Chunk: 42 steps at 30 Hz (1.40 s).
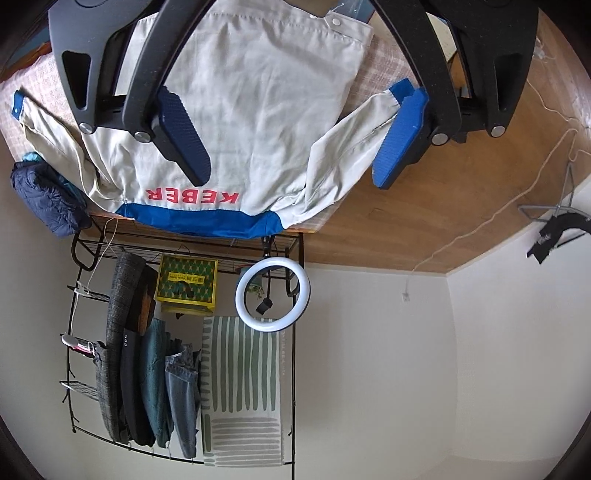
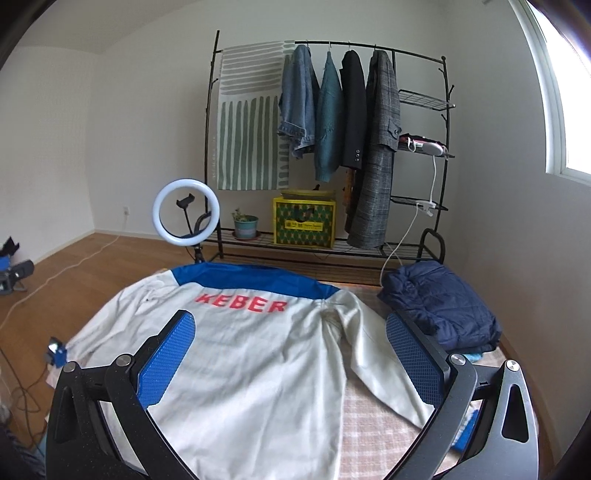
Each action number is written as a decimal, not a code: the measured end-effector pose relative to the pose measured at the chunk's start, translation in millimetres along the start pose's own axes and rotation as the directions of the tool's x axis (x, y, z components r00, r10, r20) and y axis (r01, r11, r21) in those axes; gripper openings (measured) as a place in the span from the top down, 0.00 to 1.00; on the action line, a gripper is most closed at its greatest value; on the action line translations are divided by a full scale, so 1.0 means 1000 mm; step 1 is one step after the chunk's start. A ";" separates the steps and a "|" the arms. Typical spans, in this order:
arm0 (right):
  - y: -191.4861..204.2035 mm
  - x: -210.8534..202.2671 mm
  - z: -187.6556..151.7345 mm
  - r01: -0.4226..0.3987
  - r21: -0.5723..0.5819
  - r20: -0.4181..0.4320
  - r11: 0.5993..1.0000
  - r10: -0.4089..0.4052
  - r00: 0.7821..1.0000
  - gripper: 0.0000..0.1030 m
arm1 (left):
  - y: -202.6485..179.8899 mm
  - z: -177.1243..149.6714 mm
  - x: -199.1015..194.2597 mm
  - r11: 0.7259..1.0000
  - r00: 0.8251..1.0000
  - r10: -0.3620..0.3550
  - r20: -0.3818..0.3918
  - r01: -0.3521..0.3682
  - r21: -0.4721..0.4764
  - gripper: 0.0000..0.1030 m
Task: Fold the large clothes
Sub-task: 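Reach the left tool to the jacket's blue sleeve cuff and grasp it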
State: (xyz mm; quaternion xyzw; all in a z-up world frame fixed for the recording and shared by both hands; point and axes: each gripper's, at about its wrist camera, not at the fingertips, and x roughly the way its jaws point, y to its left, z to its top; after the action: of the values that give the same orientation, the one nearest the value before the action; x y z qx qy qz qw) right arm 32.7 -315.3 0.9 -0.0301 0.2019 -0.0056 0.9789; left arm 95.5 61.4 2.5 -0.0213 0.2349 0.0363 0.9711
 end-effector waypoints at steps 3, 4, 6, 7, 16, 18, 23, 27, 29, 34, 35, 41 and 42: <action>0.010 0.017 0.007 -0.007 0.012 -0.006 1.000 0.007 1.000 0.00 | 0.018 -0.002 0.025 0.998 0.999 0.004 -0.045 -0.006 -0.066 0.26; 0.013 0.023 0.010 -0.002 0.008 -0.003 1.000 0.002 1.000 0.00 | 0.024 -0.003 0.032 0.997 0.998 0.009 -0.055 -0.013 -0.078 0.30; 0.022 0.036 0.014 0.003 0.003 0.000 1.000 -0.003 1.000 0.00 | 0.038 -0.008 0.051 0.996 0.997 0.021 -0.077 -0.028 -0.090 0.32; 0.024 0.040 0.015 0.002 0.001 -0.002 1.000 -0.002 1.000 0.00 | 0.046 -0.011 0.063 0.995 0.995 0.028 -0.091 -0.036 -0.096 0.33; 0.060 0.096 0.023 -0.014 -0.010 -0.035 1.000 0.014 0.999 0.00 | 0.114 -0.040 0.155 0.991 0.977 0.059 -0.207 -0.081 -0.103 0.42; 0.065 0.108 0.021 -0.016 -0.012 -0.049 1.000 0.016 0.999 0.00 | 0.122 -0.049 0.170 0.990 0.971 0.054 -0.233 -0.082 -0.111 0.43; 0.079 0.138 0.012 -0.040 -0.007 -0.109 0.999 0.039 0.993 0.00 | 0.155 -0.069 0.221 0.985 0.949 0.064 -0.308 -0.111 -0.136 0.43; 0.090 0.158 0.002 -0.062 -0.020 -0.165 0.998 0.058 0.985 0.00 | 0.196 -0.081 0.259 0.956 0.932 0.018 -0.362 -0.121 -0.265 0.43; 0.094 0.165 -0.001 -0.067 -0.032 -0.179 0.997 0.061 0.982 0.00 | 0.212 -0.085 0.272 0.949 0.927 0.003 -0.376 -0.121 -0.291 0.43; 0.099 0.174 -0.009 -0.075 -0.043 -0.208 0.996 0.064 0.976 0.00 | 0.254 -0.106 0.304 0.912 0.906 -0.093 -0.414 -0.089 -0.400 0.43; 0.099 0.175 -0.010 -0.076 -0.043 -0.216 0.996 0.065 0.974 0.00 | 0.259 -0.110 0.308 0.904 0.903 -0.101 -0.418 -0.092 -0.417 0.43; 0.101 0.190 -0.020 -0.090 -0.039 -0.276 0.995 0.076 0.958 0.00 | 0.275 -0.140 0.342 0.888 0.851 -0.168 -0.498 -0.089 -0.452 0.42; 0.104 0.190 -0.022 -0.095 -0.042 -0.281 0.995 0.080 0.956 0.00 | 0.281 -0.146 0.347 0.875 0.838 -0.190 -0.512 -0.092 -0.475 0.42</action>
State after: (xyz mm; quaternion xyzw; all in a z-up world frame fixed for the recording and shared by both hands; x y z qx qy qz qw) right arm 198.9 -217.6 -100.3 -0.0471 0.3392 0.0391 0.9387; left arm 314.4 354.2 -292.6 -0.2773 0.4833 0.0602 0.8282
